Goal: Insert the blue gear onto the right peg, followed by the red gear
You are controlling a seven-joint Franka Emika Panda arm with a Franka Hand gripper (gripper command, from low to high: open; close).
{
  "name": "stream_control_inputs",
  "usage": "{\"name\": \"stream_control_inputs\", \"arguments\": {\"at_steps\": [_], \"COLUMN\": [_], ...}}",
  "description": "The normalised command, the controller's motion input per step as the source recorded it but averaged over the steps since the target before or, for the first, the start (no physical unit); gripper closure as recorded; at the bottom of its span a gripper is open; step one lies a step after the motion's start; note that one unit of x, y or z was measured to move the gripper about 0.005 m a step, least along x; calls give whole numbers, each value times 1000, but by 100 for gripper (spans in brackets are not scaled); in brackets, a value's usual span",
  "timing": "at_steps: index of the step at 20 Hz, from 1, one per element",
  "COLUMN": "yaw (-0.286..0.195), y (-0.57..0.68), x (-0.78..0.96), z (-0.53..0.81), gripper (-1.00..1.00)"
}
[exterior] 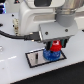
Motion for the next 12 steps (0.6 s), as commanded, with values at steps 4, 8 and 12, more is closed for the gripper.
{"name": "stream_control_inputs", "arguments": {"at_steps": [4,8,12], "yaw": [0,0,0], "y": [-63,-98,-94], "x": [129,234,286], "z": [-85,-8,-39], "gripper": [100,100,100]}}
